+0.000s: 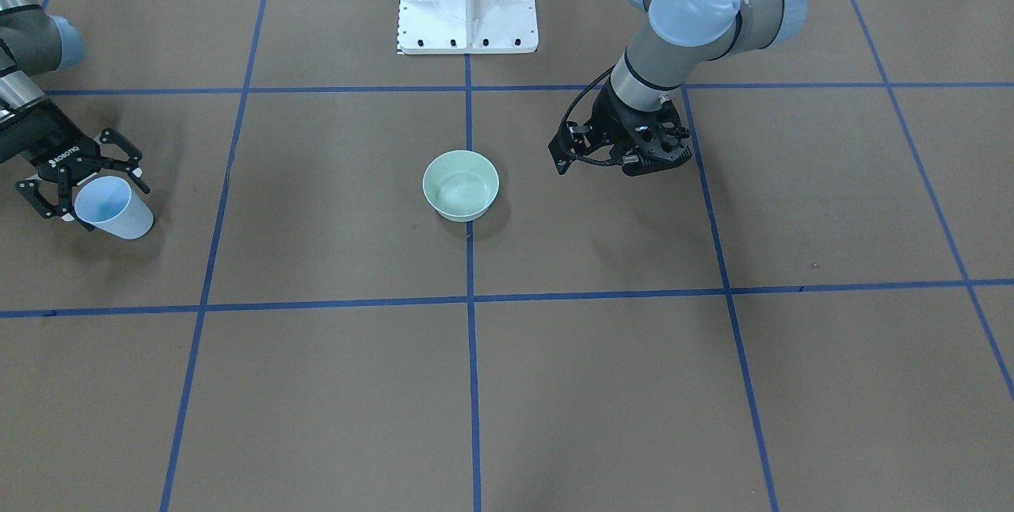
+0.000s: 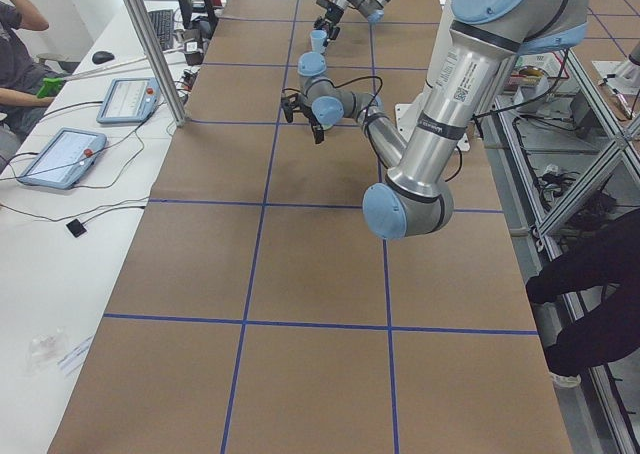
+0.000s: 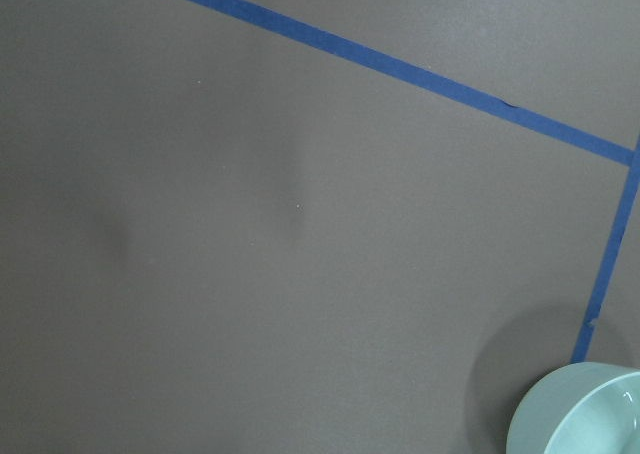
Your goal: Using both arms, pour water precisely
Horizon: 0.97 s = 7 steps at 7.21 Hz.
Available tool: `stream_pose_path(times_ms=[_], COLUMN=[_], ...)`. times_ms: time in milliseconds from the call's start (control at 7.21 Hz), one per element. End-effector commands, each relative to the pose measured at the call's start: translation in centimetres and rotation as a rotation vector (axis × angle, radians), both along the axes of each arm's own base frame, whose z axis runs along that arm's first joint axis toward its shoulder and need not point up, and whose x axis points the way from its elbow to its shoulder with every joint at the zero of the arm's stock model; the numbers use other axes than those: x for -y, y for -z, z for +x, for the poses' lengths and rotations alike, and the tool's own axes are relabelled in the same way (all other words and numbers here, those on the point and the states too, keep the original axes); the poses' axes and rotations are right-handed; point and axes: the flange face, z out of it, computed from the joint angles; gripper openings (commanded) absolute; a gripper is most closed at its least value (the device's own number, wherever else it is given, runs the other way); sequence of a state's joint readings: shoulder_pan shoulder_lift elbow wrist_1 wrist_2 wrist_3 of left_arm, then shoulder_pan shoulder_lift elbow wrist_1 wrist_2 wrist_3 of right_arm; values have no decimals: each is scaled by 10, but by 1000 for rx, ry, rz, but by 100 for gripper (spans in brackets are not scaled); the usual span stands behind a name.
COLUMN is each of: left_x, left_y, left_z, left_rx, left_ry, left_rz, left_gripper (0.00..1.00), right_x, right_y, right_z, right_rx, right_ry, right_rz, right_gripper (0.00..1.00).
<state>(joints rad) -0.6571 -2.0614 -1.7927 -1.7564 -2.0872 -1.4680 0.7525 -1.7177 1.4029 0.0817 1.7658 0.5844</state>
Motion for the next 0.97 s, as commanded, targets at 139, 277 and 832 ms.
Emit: stream_pose_path(times_ms=[139,277,832], left_x=[-2,-2,37], left_y=[-2,1,-42], left_z=[-4,-5,-77], left_rx=[-1,-4,-3], left_ry=[1,2,-42], left_rz=[0,3,26], left_gripper=[100,100,100], right_x=[0,1,48], right_y=[3,10,179], right_z=[0,-1,-51], right_rx=[3,14,-78], right_ry=[-3,-6,-58], right_rz=[6,17,-44], right_gripper=[56,51,49])
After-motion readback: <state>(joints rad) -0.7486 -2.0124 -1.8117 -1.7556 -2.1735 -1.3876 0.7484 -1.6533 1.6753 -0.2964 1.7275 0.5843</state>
